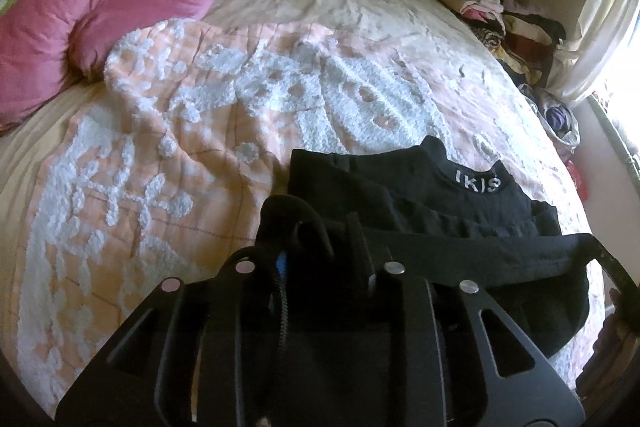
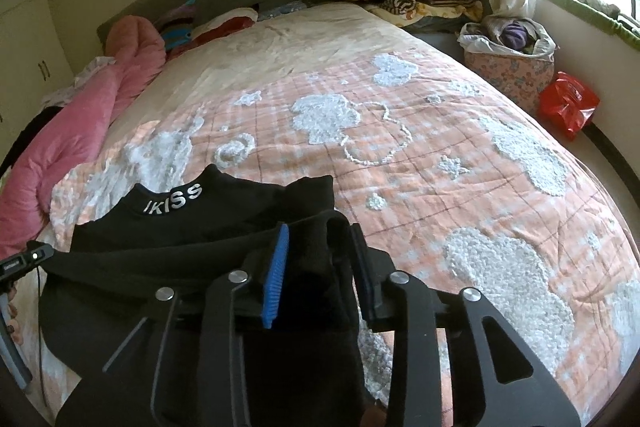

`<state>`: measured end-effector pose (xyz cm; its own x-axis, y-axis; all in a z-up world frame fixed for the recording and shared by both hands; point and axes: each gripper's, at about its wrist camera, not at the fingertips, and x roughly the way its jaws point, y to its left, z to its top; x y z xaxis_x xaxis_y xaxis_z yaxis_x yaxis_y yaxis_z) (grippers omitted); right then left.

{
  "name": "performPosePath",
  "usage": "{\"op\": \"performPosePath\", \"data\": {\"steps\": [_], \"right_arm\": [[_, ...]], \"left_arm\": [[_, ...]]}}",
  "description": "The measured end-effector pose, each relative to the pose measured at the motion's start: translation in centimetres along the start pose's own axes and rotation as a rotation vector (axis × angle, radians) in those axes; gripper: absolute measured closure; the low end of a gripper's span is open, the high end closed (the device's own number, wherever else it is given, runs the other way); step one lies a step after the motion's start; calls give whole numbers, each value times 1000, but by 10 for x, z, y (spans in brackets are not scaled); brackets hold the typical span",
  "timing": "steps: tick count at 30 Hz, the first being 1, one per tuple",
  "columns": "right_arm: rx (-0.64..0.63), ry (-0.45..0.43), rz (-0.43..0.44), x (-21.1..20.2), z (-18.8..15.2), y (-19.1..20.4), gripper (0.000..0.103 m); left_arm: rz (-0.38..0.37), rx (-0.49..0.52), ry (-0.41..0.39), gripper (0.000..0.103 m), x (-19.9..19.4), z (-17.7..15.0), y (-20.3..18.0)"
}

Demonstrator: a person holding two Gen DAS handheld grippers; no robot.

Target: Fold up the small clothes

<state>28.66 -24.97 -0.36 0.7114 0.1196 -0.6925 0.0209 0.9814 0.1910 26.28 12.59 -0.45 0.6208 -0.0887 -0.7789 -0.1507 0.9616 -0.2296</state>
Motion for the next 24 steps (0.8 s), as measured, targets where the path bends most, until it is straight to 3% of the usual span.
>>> {"op": "performPosePath", "data": {"steps": [7,18,20,24], "right_arm": [[-5,-34,-5,-14,1,1,57],[-28,-81,15,-44,0,10,46],[-34,-90,21,-52,-1,12,44],[-46,-104,32,-65,-3,15,37]], "left_arm": [[-6,34,-28,71,-12,2,-8],[2,98,-111,52,-50,5,-22],[0,105,-126,42,-57,5,-24],[-1,105,-154,30,-73,4,-24]]}}
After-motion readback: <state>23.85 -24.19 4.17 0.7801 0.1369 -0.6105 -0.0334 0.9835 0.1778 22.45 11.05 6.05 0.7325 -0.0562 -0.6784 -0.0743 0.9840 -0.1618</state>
